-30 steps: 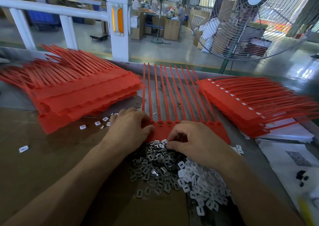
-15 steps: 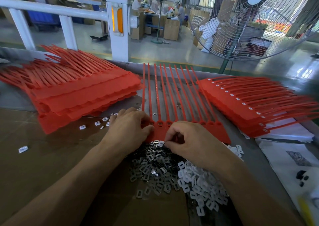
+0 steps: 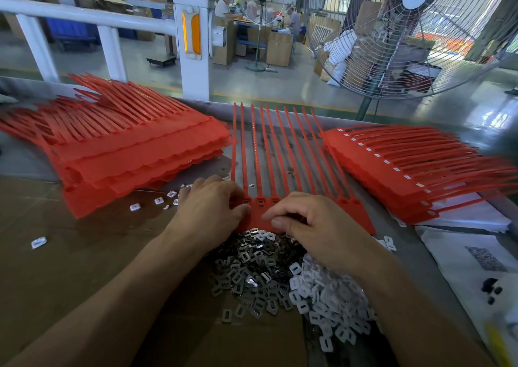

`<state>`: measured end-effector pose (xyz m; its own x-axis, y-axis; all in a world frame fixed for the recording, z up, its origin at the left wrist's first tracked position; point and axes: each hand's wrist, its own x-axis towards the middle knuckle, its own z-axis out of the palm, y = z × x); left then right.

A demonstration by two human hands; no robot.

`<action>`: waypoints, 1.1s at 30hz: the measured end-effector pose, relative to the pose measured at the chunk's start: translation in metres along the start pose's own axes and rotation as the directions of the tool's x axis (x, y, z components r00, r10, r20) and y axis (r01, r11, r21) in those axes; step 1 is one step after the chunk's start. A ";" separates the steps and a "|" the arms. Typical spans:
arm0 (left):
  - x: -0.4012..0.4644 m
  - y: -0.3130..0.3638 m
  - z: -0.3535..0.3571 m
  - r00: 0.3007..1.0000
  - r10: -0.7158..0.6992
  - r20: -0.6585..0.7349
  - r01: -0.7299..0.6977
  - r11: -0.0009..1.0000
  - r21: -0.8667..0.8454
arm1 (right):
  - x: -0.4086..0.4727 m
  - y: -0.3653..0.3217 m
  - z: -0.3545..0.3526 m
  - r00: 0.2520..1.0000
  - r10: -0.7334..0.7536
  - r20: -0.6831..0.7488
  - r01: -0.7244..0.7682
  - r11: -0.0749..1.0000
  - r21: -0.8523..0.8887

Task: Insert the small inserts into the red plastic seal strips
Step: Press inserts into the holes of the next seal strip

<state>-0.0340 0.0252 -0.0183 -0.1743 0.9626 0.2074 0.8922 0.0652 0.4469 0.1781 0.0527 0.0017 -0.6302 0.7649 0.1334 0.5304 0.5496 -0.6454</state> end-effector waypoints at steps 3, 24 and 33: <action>0.000 0.001 0.000 1.000 -0.003 0.003 0.003 1.000 -0.002 | 0.000 0.001 0.000 1.000 0.003 -0.012 -0.003 1.000 0.027; 0.000 0.000 -0.001 1.000 0.001 -0.005 -0.001 1.000 -0.016 | 0.001 0.006 0.001 0.973 0.101 -0.208 -0.044 0.963 0.265; 0.000 -0.001 -0.001 1.000 0.003 0.005 -0.003 1.000 -0.015 | 0.002 0.017 -0.012 0.885 0.240 -0.400 -0.151 0.959 0.241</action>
<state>-0.0352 0.0247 -0.0177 -0.1698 0.9641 0.2043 0.8863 0.0587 0.4594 0.1926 0.0677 -0.0002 -0.2039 0.9427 0.2640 0.4669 0.3307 -0.8201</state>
